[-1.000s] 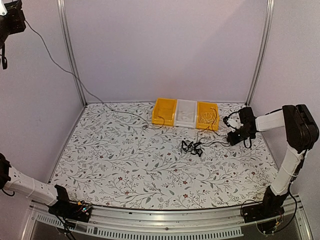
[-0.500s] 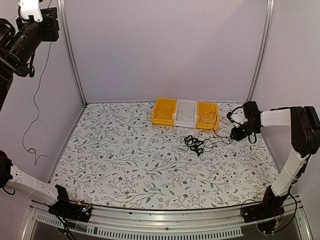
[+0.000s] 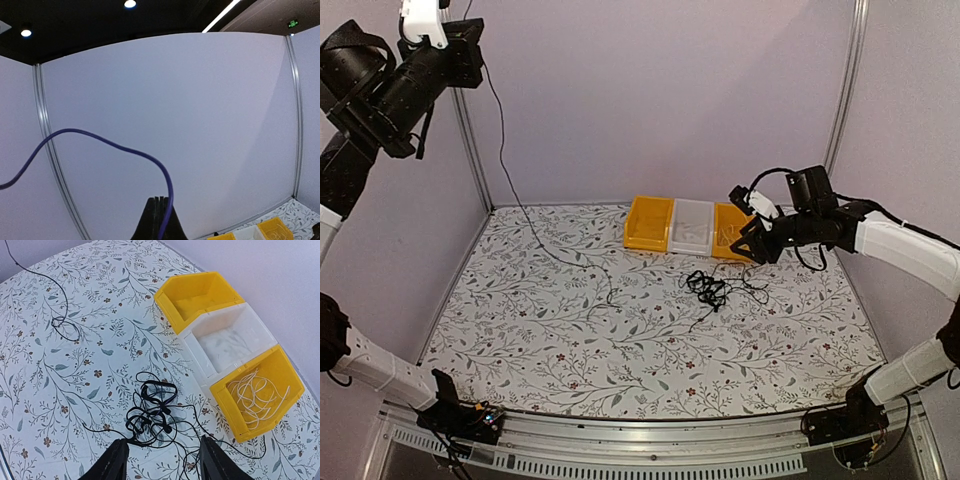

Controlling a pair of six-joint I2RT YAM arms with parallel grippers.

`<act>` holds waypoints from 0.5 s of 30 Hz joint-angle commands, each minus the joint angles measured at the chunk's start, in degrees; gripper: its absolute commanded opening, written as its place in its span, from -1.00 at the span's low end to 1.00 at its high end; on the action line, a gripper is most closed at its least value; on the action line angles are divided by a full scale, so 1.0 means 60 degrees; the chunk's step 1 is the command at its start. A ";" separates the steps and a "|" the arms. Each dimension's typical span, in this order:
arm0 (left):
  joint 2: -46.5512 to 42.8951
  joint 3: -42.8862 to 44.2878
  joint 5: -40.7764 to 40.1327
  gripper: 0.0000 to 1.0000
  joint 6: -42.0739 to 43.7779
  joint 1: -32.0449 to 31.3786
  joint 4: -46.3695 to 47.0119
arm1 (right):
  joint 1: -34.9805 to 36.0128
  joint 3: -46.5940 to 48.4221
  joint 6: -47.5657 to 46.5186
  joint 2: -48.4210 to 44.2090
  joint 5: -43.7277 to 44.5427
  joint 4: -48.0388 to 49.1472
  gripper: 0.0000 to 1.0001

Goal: Untangle the cables

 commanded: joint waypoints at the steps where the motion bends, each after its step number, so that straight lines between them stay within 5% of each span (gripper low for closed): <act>1: 0.0392 -0.0242 0.0928 -1.00 -0.1111 0.0162 0.0117 | 0.0201 0.0499 -0.0018 0.0327 -0.0645 -0.0268 0.05; 9: 0.0477 -0.1779 0.1890 -1.00 -0.3276 0.0672 -0.0131 | 0.0861 0.1458 -0.0202 0.1285 -0.1269 -0.0232 0.06; 15: 0.0072 -0.2891 0.1820 -1.00 -0.4049 0.1036 -0.0773 | 0.1546 0.1572 -0.0551 0.2145 -0.1409 -0.0150 -0.19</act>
